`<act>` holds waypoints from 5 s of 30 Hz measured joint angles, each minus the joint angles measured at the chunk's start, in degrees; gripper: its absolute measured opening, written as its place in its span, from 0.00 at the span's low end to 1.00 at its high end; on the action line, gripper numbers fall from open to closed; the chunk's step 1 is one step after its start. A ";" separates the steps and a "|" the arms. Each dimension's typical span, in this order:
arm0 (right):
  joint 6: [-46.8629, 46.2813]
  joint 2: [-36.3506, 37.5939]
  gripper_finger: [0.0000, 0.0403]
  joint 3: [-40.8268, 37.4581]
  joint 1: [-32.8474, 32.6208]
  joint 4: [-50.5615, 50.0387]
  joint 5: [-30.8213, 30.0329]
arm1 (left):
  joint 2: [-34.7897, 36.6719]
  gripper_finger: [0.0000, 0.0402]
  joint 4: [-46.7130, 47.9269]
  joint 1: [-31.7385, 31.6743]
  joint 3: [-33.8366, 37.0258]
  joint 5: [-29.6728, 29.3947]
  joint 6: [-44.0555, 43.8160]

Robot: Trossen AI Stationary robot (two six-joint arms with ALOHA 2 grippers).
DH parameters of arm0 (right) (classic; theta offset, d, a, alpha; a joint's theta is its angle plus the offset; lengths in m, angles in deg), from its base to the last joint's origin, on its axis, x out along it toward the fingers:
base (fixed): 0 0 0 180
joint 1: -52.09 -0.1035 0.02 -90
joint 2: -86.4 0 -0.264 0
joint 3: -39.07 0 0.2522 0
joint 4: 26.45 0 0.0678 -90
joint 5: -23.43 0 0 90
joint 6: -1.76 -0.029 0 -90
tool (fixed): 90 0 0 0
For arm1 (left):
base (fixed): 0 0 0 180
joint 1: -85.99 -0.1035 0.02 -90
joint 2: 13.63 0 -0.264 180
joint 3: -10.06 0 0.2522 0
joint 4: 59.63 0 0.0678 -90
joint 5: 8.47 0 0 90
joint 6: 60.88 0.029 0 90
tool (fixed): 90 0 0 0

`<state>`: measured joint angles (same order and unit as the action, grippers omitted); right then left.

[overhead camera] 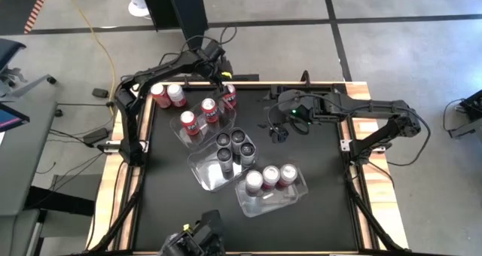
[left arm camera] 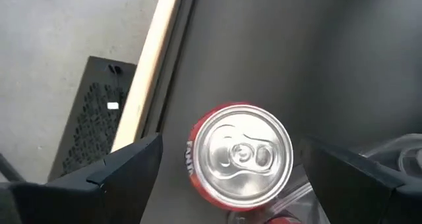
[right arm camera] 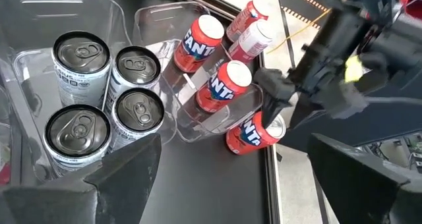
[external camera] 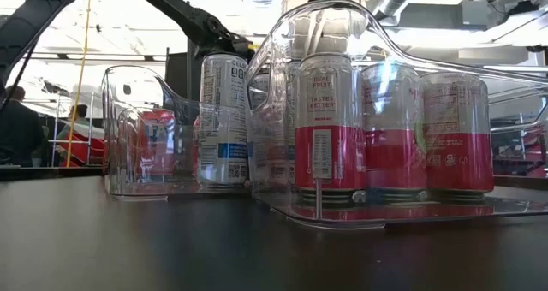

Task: Sort soda cans
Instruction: Put the right orange soda can in the top left transparent bin, then put the pink soda can in the bottom right transparent bin

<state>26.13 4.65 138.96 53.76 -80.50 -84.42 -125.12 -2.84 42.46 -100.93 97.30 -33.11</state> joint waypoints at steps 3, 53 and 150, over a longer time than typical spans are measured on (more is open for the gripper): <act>-0.05 -0.02 0.99 0.00 0.00 -0.02 0.00 | -1.75 0.88 0.12 0.21 0.00 0.22 -0.38; -0.48 -0.02 0.99 -0.22 0.35 -0.03 0.04 | 2.64 0.71 1.66 1.86 -8.88 -5.67 1.76; -0.49 -0.02 0.99 -0.22 4.48 -1.13 3.04 | 24.22 0.90 -14.14 18.40 28.70 -19.54 -5.08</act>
<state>25.64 4.63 138.74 58.24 -81.63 -81.38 -100.90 -16.98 60.87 -72.23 77.76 -38.18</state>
